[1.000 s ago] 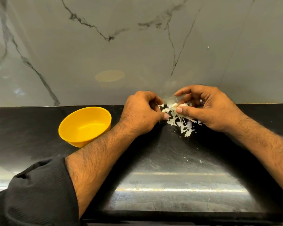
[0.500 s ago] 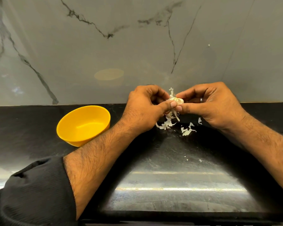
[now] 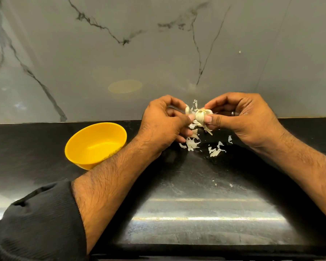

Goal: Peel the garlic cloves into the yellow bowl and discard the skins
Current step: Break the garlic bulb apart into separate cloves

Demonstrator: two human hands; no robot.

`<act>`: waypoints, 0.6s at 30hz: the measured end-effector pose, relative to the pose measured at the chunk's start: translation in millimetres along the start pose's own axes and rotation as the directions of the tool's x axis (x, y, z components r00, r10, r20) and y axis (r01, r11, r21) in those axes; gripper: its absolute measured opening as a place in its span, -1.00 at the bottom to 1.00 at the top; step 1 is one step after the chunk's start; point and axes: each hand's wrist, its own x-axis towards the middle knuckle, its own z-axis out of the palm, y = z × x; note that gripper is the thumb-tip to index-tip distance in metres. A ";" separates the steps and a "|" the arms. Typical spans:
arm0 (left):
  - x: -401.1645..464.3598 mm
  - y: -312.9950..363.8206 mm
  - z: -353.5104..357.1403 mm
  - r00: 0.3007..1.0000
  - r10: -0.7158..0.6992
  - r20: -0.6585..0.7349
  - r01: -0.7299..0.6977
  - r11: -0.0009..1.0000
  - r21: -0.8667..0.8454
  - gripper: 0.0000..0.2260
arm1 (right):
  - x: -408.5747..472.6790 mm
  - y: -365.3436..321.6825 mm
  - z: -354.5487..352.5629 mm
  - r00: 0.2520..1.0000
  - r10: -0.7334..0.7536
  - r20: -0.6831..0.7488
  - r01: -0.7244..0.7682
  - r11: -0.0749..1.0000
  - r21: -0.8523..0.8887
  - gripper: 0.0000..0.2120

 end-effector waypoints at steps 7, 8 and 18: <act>-1.6 3.9 2.9 0.997 0.025 0.079 -0.035 0.992 0.119 -0.77 | -3.9 -4.1 3.3 1.000 0.015 0.016 -0.013 0.993 -0.120 -0.70; -1.7 3.3 3.1 0.995 0.013 0.102 -0.023 0.995 0.092 -0.76 | -4.9 -5.0 4.0 0.999 0.018 0.033 -0.013 0.990 -0.140 -0.69; -2.5 -1.1 6.8 0.987 0.157 0.044 -0.162 0.978 0.134 -0.92 | -8.1 -3.5 7.6 0.994 -0.104 -0.032 0.094 0.971 -0.220 -0.77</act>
